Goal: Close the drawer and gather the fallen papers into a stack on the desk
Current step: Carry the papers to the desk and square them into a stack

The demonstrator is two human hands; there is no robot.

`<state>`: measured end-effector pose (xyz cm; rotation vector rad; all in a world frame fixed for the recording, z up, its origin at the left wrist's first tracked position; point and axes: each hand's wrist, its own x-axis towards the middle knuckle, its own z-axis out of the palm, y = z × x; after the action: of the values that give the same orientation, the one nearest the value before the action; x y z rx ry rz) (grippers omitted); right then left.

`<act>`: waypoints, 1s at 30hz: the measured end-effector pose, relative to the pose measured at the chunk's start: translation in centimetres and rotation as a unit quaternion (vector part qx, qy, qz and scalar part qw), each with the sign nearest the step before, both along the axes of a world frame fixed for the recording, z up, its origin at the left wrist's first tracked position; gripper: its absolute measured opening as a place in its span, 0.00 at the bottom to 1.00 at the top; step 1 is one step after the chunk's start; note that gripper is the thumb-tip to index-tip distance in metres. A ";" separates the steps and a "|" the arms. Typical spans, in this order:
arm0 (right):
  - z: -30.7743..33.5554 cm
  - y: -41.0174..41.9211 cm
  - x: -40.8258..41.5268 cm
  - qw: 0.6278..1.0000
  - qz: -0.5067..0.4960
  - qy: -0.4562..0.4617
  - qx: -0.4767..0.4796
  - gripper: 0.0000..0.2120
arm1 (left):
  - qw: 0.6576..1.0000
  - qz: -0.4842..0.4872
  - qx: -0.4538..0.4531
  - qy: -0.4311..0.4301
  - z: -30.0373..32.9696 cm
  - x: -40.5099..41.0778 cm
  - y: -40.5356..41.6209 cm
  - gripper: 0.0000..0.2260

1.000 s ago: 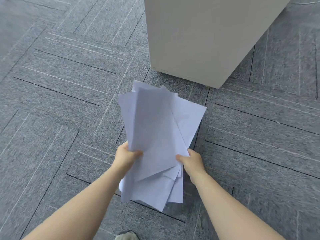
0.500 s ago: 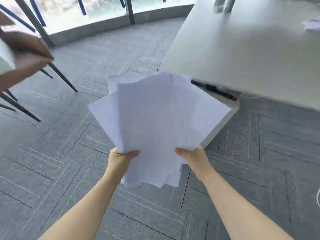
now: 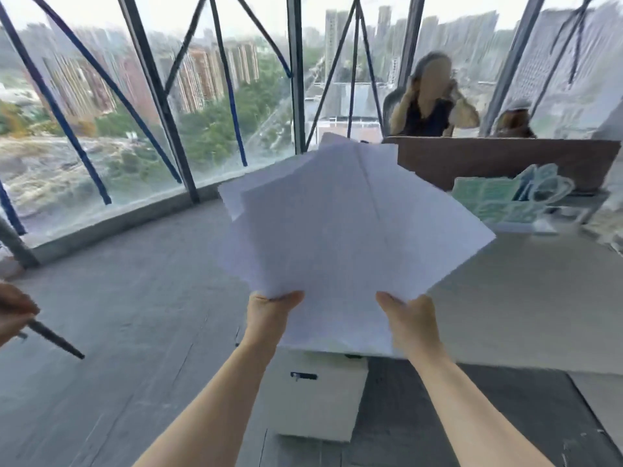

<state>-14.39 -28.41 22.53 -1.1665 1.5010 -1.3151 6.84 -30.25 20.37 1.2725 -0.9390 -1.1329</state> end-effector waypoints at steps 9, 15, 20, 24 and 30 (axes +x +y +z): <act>-0.7 -16.8 -10.9 0.997 0.056 0.046 0.023 0.07 | 0.999 0.014 0.003 0.030 -1.0 -8.3 -15.1 0.17; -4.3 -21.5 -12.4 0.991 0.083 -0.030 0.097 0.11 | 0.992 -0.020 0.120 0.042 -5.8 -9.4 -17.6 0.20; -4.0 -22.6 -11.6 0.993 0.057 -0.077 0.065 0.10 | 0.996 0.010 0.090 0.019 -5.3 -10.0 -20.2 0.17; -1.5 -24.2 -11.3 0.990 0.076 -0.117 0.035 0.10 | 0.999 -0.006 0.047 0.006 -3.6 -8.9 -23.6 0.14; -2.4 -26.8 -9.7 0.992 0.095 -0.059 0.064 0.18 | 0.993 -0.085 0.078 0.015 -5.6 -8.2 -25.5 0.18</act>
<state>-24.13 -55.18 20.18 -1.1001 1.3355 -1.1226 -1.31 -55.77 14.79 1.3151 -0.9667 -1.3775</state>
